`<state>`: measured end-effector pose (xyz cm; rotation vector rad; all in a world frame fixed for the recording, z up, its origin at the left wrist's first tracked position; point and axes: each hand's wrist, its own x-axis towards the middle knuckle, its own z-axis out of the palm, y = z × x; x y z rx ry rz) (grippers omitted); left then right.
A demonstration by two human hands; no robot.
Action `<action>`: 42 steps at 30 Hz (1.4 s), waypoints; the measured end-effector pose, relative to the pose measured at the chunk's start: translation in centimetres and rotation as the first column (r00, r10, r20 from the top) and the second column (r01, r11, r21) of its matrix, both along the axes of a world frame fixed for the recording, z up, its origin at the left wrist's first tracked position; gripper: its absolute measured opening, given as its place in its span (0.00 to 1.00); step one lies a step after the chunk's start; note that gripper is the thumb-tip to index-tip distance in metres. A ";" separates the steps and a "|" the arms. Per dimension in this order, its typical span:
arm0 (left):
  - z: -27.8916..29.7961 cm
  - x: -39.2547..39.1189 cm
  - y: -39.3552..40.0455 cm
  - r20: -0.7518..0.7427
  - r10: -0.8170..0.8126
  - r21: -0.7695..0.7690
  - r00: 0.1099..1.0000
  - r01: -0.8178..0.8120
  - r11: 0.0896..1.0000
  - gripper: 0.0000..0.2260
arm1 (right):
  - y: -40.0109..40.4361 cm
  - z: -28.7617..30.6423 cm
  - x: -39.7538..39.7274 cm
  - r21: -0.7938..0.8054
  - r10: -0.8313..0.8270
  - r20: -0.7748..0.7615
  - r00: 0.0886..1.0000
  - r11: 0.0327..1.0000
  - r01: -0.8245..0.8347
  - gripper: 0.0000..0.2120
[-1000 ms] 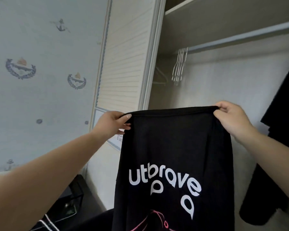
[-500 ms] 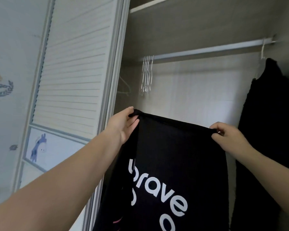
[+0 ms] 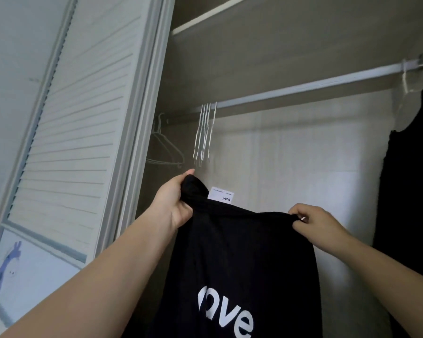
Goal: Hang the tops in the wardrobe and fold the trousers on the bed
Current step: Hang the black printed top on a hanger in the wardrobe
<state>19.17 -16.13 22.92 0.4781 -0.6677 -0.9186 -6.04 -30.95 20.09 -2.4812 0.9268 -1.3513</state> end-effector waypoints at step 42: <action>6.3 9.9 -11.4 0.403 0.315 -0.302 0.859 -0.200 0.932 0.06 | -6.1 18.6 25.0 -0.375 -0.127 0.445 0.887 0.872 0.313 0.16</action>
